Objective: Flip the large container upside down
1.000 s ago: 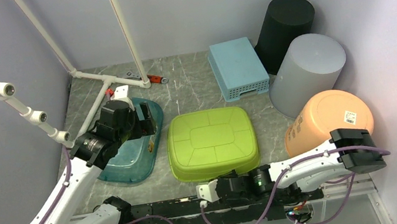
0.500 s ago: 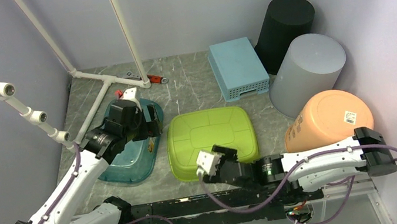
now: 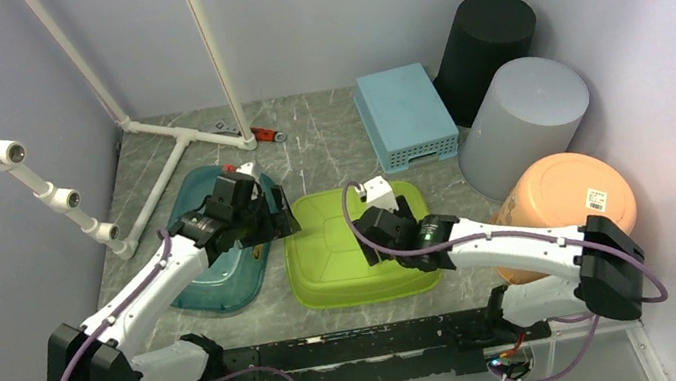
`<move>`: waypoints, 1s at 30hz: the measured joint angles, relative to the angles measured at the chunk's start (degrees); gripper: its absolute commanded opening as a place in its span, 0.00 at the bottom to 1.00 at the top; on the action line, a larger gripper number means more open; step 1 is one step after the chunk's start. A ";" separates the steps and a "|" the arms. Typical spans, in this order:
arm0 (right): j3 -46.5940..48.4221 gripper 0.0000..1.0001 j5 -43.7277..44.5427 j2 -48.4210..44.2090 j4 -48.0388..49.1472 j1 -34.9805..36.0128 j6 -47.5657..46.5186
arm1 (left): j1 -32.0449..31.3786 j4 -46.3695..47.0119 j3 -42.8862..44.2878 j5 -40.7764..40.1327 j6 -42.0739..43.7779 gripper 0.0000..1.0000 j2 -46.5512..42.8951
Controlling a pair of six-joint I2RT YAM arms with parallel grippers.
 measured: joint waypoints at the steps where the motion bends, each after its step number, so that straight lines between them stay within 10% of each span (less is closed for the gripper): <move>1: 0.00 0.76 -1.60 0.94 -0.81 -0.96 1.29 | 0.00 0.61 -0.09 0.83 -0.20 0.86 0.57; 9: 0.50 0.74 -10.16 1.81 -0.68 -5.70 7.43 | 0.00 5.53 -3.17 6.60 -1.90 0.73 4.85; 25: 16.98 0.99 -24.11 2.40 -4.02 -18.32 3.19 | 0.79 -3.13 12.74 -1.18 4.76 0.94 3.19; 30: 30.23 1.00 -26.99 7.08 -7.54 -23.08 0.79 | 10.38 -6.93 19.23 0.68 8.98 0.94 3.54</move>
